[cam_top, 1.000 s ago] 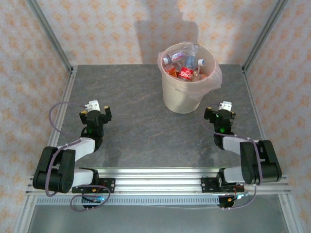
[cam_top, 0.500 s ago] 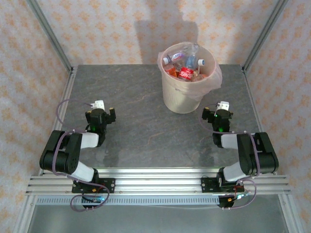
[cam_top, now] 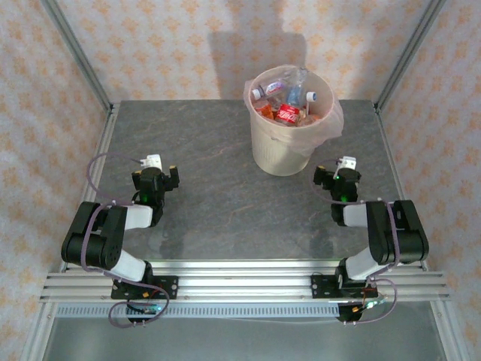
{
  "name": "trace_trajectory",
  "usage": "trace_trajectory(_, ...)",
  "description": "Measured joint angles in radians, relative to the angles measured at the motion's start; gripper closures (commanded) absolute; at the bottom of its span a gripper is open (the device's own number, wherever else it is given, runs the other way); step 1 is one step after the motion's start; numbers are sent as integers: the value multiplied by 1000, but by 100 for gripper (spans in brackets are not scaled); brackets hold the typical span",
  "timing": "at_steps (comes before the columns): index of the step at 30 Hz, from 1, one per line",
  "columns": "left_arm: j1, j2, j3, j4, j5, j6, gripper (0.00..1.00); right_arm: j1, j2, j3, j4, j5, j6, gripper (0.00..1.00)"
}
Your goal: Put the plastic bottles in the bin
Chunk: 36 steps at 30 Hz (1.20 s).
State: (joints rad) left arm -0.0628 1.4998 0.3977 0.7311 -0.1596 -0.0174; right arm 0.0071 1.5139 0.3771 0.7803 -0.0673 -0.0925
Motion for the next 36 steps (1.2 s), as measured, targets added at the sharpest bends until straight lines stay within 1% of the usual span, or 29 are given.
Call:
trace_trajectory(6,0,0,0,0,0,0,0,-10,0,3,0,-42,6,1)
trace_trajectory(15,0,0,0,0,0,0,0,-10,4,18,-5,-9,29,1)
trace_trajectory(36,0,0,0,0,0,0,0,-10,4,18,-5,-7,32,1)
